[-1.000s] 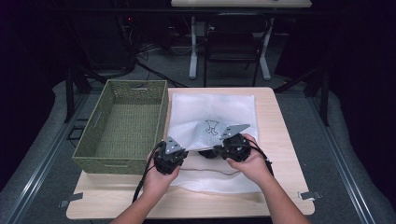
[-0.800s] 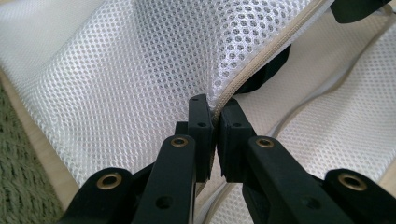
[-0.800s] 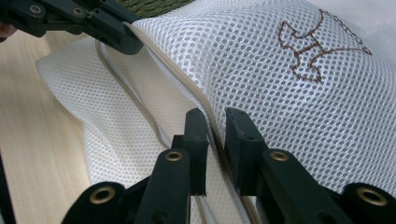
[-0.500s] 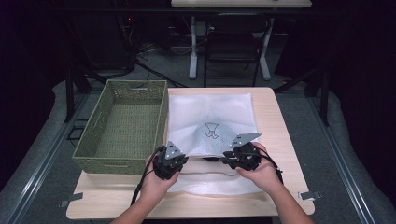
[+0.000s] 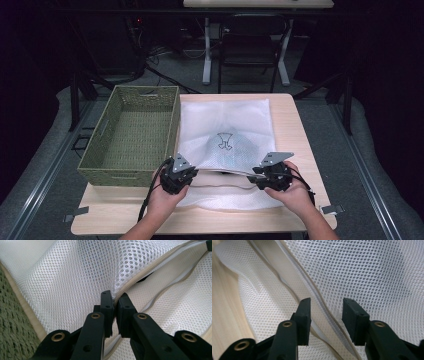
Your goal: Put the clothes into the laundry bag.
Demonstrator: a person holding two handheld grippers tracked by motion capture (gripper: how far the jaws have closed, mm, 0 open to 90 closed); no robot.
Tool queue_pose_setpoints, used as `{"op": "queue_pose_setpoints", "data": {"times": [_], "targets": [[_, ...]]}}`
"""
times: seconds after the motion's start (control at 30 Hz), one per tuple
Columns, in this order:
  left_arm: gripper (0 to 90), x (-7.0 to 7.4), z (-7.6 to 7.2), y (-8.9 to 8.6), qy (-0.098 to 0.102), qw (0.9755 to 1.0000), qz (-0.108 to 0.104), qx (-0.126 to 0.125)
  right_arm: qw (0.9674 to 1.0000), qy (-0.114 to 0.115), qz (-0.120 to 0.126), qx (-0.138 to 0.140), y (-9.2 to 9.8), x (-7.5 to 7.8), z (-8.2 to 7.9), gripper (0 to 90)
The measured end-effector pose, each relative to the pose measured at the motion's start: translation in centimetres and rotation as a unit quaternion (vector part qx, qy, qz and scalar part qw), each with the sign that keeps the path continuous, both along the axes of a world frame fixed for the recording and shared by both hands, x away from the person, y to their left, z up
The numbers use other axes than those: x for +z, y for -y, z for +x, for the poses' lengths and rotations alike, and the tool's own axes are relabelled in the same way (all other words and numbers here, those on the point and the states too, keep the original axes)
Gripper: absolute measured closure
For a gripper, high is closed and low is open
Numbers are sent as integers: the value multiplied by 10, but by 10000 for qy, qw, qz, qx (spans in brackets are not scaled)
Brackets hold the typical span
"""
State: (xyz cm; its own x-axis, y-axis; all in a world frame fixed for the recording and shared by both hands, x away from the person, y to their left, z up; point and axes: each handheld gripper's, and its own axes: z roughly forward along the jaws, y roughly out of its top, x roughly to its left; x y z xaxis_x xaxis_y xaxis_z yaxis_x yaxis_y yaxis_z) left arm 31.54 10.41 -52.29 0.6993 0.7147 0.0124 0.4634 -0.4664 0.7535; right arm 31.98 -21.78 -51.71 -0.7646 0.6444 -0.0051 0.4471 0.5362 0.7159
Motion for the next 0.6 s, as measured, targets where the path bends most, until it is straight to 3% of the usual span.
{"op": "queue_pose_setpoints", "data": {"times": [0.13, 0.2, 0.37, 0.6], "targets": [[847, -3, 0, 1, -27, 10000, -36, 11, 9999, 69, -81, -47, 1, -6, 1, 594], [846, -4, -1, 1, -56, 10000, -45, -18, 9997, 81, -212, -52, 1, -9, 2, 647], [843, -9, -1, 2, -94, 9999, -11, -90, 9992, -66, -382, 63, 1, -14, 3, 834], [840, -22, -3, 4, -242, 9995, 150, -168, 9987, -384, -319, 115, 3, -18, 1, 872]]}}
